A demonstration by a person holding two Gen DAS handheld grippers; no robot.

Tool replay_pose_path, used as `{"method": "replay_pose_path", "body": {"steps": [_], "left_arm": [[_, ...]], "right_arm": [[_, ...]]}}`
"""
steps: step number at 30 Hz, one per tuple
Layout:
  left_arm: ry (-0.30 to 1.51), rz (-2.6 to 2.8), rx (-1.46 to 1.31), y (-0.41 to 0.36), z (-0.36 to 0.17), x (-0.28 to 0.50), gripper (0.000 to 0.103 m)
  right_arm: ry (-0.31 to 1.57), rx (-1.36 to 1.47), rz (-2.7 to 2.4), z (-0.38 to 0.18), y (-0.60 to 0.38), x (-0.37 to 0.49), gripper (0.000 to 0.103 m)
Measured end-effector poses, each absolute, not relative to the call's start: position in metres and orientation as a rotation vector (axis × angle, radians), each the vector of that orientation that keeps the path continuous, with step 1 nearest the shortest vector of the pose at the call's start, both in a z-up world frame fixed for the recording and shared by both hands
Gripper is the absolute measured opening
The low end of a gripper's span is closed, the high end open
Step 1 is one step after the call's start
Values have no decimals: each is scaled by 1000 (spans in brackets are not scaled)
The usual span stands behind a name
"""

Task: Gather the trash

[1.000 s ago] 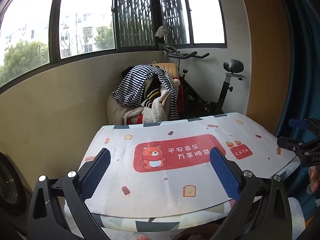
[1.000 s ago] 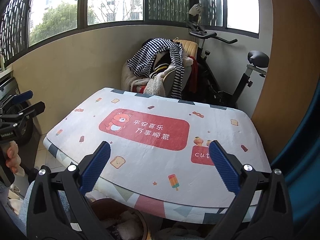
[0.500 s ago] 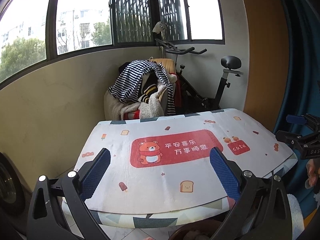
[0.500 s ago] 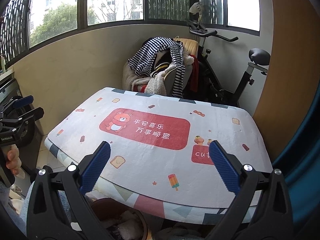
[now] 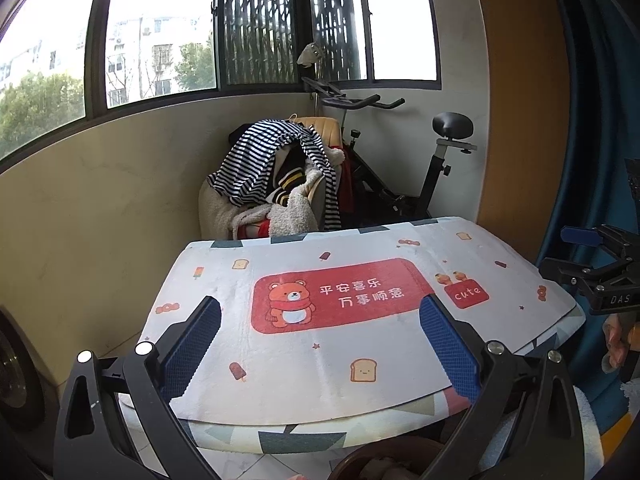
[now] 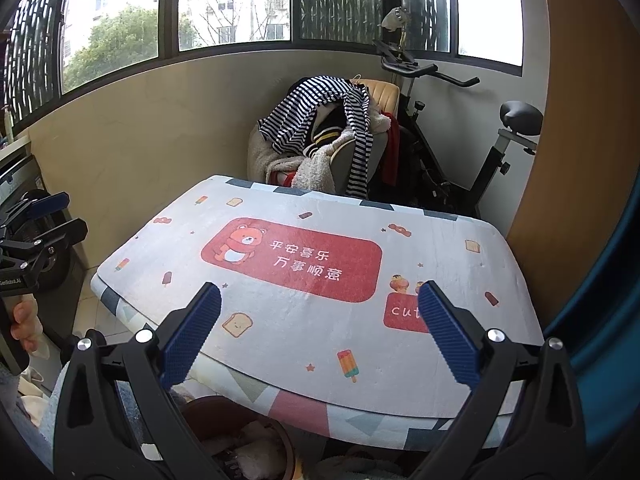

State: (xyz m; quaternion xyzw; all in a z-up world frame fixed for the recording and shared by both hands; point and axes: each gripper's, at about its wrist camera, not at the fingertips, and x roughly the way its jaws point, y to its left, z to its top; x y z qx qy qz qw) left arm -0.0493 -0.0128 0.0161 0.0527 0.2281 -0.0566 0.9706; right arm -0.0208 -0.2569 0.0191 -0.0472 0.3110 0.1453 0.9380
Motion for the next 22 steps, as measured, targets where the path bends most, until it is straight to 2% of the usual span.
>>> {"method": "replay_pose_path", "body": {"steps": [22], "left_arm": [[440, -101, 144, -18, 18, -58, 97]], "right_arm": [[637, -107, 303, 23, -250, -21, 97]]}}
